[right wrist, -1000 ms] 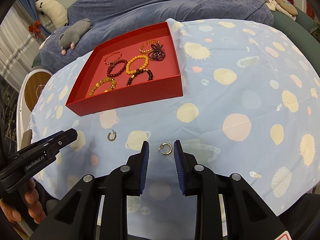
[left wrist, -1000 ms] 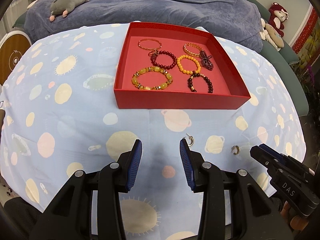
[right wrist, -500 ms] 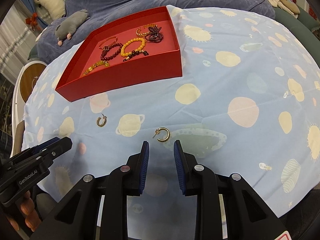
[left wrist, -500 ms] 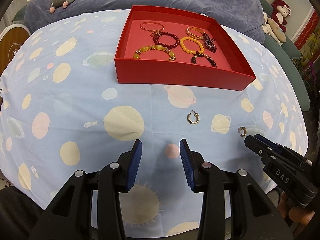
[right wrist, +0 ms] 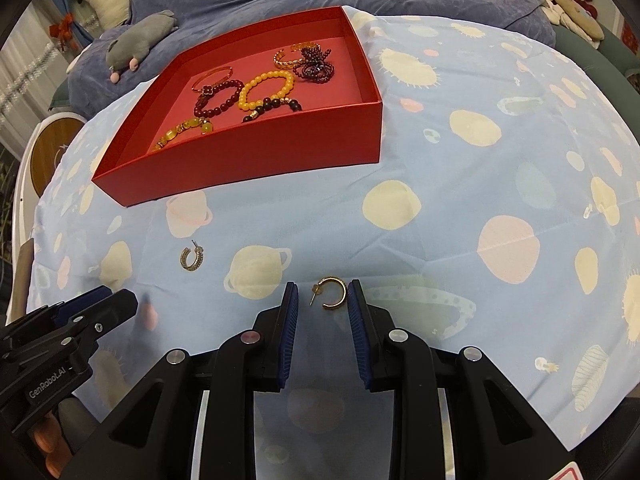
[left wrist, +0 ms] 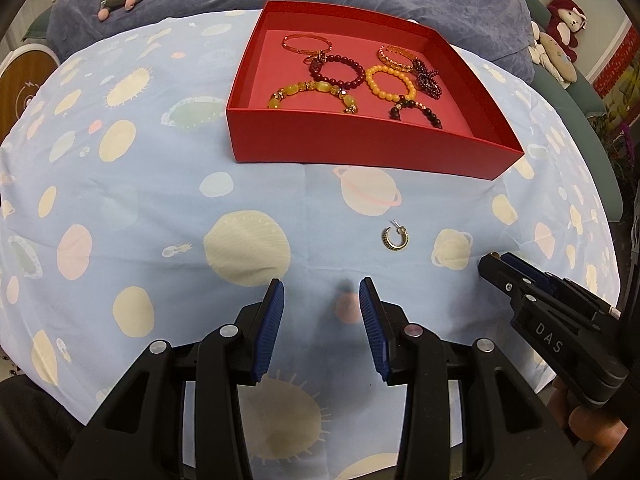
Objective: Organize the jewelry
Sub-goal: 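Grasp a gold hoop earring with the right tool, then grasp the other gold hoop earring with the left tool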
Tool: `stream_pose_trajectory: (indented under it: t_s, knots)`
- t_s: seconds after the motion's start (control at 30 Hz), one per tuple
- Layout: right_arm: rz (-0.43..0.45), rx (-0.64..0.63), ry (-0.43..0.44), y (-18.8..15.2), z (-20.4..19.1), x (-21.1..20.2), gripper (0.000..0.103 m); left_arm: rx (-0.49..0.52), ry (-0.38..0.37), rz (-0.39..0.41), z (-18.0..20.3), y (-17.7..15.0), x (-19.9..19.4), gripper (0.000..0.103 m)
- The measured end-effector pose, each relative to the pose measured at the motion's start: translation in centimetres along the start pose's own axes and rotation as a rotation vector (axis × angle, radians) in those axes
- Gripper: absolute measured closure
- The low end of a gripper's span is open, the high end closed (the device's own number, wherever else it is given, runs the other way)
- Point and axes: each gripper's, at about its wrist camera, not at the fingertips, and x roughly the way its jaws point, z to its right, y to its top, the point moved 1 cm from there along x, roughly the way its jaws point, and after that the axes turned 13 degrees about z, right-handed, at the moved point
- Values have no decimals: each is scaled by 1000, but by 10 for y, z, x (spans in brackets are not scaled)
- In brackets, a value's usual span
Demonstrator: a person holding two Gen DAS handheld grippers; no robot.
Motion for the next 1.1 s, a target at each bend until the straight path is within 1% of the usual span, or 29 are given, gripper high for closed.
stream_pose_trajectory:
  t_s: [0.13, 0.2, 0.3, 0.43, 0.57, 0.73, 0.8, 1.1]
  knots:
    - [9, -38, -12, -2, -4, 0, 77, -3, -1, -1, 0, 0, 1, 65]
    - [11, -55, -23, -2, -6, 0, 78, -6, 0, -2, -1, -1, 1, 65]
    - [13, -56, -24, -3, -6, -1, 79, -7, 2, -5, -2, -2, 2, 65]
    - [12, -51, -22, -5, -4, -3, 84, -8, 3, -6, -3, -3, 2, 65]
    - [7, -43, -14, -8, -2, -6, 84, -10, -1, -2, -1, -3, 0, 65]
    - [4, -25, -4, -11, 1, -10, 84, 0, -12, 1, 6, 0, 2, 65]
    - [4, -17, -3, -12, 4, -12, 84, 7, -14, 4, 11, 3, 4, 60]
    - [8, 19, 0, -10, 14, -16, 84, 46, -45, 13, 40, 15, 21, 60]
